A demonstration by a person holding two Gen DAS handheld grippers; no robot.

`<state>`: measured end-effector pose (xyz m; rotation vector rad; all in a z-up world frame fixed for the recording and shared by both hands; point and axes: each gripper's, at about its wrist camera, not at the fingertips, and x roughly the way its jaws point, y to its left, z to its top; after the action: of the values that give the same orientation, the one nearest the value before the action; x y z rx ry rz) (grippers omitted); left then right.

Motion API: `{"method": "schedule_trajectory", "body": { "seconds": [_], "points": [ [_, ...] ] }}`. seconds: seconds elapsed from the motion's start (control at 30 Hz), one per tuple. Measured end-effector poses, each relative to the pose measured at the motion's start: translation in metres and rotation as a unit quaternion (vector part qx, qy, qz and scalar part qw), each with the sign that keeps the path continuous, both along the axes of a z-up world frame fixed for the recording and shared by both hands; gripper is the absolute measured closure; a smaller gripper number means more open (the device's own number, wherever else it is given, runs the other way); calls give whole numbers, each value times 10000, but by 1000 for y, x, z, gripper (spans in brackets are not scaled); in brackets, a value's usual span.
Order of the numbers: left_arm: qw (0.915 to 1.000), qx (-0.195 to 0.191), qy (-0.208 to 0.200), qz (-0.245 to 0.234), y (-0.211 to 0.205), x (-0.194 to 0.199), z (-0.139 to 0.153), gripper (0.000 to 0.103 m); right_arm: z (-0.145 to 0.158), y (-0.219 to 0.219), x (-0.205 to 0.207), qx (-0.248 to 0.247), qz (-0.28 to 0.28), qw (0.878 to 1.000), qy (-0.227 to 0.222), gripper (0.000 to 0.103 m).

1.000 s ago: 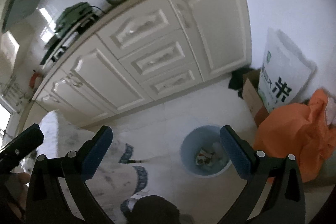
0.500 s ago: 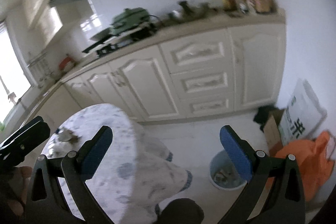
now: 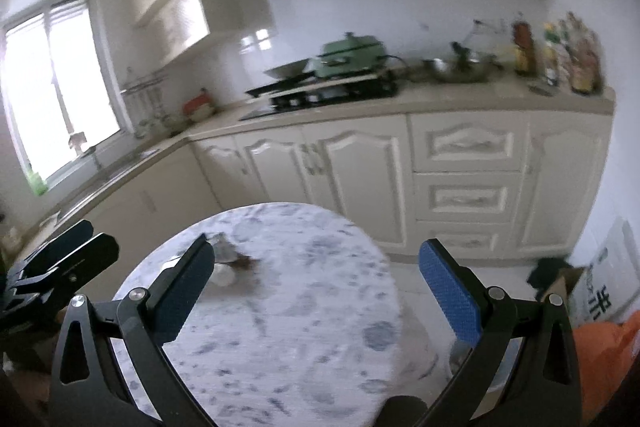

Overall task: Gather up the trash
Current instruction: 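Swing both grippers back toward the remaining trash on the table, then grasp the white printed milk bag with the left gripper while the right gripper grasps a white plastic bag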

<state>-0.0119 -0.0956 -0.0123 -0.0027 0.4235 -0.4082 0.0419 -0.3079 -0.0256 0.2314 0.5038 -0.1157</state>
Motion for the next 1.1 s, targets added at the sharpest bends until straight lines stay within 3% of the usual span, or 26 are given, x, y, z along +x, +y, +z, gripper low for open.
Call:
{"method": "schedule_trajectory", "body": {
  "seconds": [0.27, 0.5, 0.63, 0.87, 1.1],
  "points": [
    [9973, -168, 88, 707, 45, -36, -18, 1, 3, 56, 12, -175, 547, 9982, -154, 0],
    [9938, -98, 186, 1093, 58, -46, -32, 1, -14, 89, 33, -308, 922, 9952, 96, 0],
    [9915, -96, 441, 1218, 64, -33, -42, 1, -30, 100, 48, -344, 1079, 9929, 349, 0],
    [9870, -115, 808, 1384, 81, 26, -47, 1, -71, 110, 92, -365, 1218, 9875, 933, 0],
    [9807, -47, 1263, 1492, 91, 76, -79, 1, -121, 121, 145, -407, 1397, 9777, 1516, 0]
  ]
}}
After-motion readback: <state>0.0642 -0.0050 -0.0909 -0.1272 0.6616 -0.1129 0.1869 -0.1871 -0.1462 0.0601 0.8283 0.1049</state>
